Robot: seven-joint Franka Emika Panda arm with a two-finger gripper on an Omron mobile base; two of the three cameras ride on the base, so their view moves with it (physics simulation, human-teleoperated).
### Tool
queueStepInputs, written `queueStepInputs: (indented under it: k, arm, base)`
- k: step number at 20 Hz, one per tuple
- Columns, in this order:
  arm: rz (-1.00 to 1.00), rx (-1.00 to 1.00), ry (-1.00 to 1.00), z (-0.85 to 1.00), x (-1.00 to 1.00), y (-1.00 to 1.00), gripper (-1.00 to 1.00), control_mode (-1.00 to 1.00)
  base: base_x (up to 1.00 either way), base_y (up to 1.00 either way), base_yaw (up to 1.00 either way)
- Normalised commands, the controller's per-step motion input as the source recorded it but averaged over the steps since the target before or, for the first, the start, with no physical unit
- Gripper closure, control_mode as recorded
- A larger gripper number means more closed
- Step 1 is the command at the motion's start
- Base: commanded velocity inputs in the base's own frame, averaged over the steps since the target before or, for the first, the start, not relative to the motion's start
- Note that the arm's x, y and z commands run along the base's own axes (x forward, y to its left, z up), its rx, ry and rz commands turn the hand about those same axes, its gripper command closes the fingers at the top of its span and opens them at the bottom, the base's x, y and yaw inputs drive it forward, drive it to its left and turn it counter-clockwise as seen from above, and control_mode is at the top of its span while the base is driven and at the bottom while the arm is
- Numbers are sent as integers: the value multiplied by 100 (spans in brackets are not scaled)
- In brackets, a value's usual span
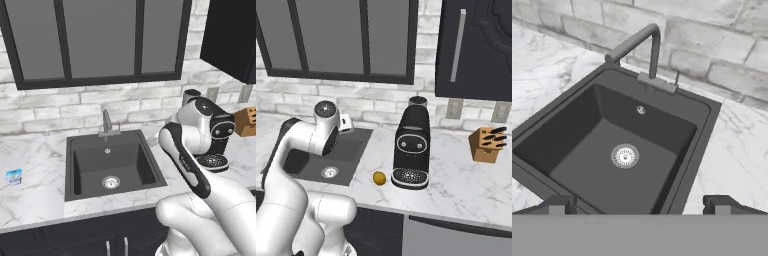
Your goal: Turn on the sink faucet. Then move the lemon from the counter to the sink. Turn off the sink. Move the vegetable from the sink to the pot next to the stove. Finally move the pot to the rear left burner.
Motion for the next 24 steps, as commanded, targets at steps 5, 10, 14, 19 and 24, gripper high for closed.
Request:
queueStepInputs:
  k: [5, 10, 14, 19, 24]
  arm:
    - [11, 0, -5, -10, 27, 3, -100, -100]
    - [5, 4, -5, -7, 32, 14, -100, -100]
    - [0, 4, -4, 0, 43, 22, -100, -100]
    - [0, 1, -8, -17, 43, 26, -100, -100]
    - [2, 0, -21, -31, 19, 8, -100, -100]
  base:
    - [0, 0, 0]
    - [0, 0, 0]
    - [0, 0, 0]
    - [0, 0, 0]
    - [0, 0, 0]
